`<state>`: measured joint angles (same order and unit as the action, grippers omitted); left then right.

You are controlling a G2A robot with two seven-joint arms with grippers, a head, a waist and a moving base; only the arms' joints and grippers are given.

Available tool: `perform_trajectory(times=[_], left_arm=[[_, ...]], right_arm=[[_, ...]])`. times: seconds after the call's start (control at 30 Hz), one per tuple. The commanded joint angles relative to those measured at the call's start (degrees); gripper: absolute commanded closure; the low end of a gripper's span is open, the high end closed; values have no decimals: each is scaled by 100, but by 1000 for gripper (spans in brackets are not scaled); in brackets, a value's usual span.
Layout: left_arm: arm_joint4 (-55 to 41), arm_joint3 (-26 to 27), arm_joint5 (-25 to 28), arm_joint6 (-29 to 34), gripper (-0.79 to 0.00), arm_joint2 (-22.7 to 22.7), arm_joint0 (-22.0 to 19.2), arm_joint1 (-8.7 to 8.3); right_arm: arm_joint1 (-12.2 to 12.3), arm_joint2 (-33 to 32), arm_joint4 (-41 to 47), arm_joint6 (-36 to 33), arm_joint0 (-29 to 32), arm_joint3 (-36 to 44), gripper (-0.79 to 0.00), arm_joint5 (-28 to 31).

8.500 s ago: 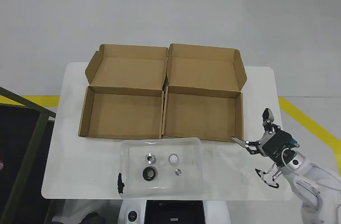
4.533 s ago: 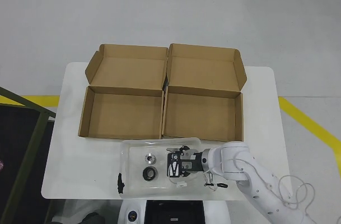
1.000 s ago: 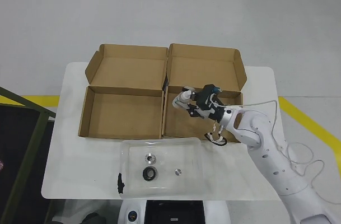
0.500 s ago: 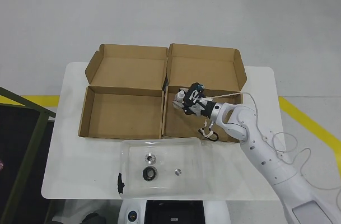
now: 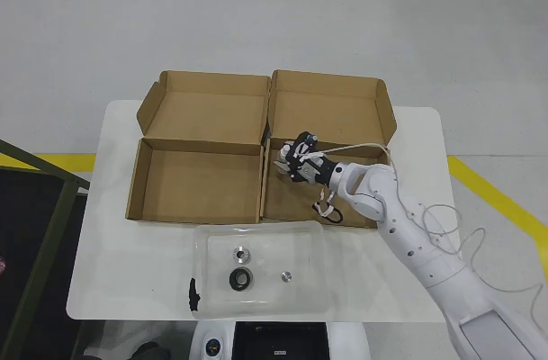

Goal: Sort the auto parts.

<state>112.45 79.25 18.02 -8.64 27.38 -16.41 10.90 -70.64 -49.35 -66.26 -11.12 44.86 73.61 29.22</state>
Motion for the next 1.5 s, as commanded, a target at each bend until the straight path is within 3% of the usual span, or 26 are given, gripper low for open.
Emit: perform_trajectory(times=[0.0,0.07,0.2,0.37,0.47,0.6,0.97,1.47], left_arm=[[0,0,0,0,-785,0,0,0],[0,0,0,0,-785,0,0,0],[0,0,0,0,-785,0,0,0],[0,0,0,0,-785,0,0,0],[0,0,0,0,-785,0,0,0],[0,0,0,0,-785,0,0,0],[0,0,0,0,-785,0,0,0],[0,0,0,0,-785,0,0,0]], right_arm=[[-11,2,-14,16,-3,-23,-363,9],[-15,-10,-28,17,5,1,-382,33],[14,-122,-91,-17,70,202,-548,124],[124,-443,-289,-150,282,789,-696,262],[208,-721,-383,-211,467,1220,-693,343],[312,-1061,-442,-393,763,1868,-785,507],[506,-1593,-252,-1102,1591,3524,-785,1052],[659,-1415,-313,-1873,2502,4503,-785,1725]])
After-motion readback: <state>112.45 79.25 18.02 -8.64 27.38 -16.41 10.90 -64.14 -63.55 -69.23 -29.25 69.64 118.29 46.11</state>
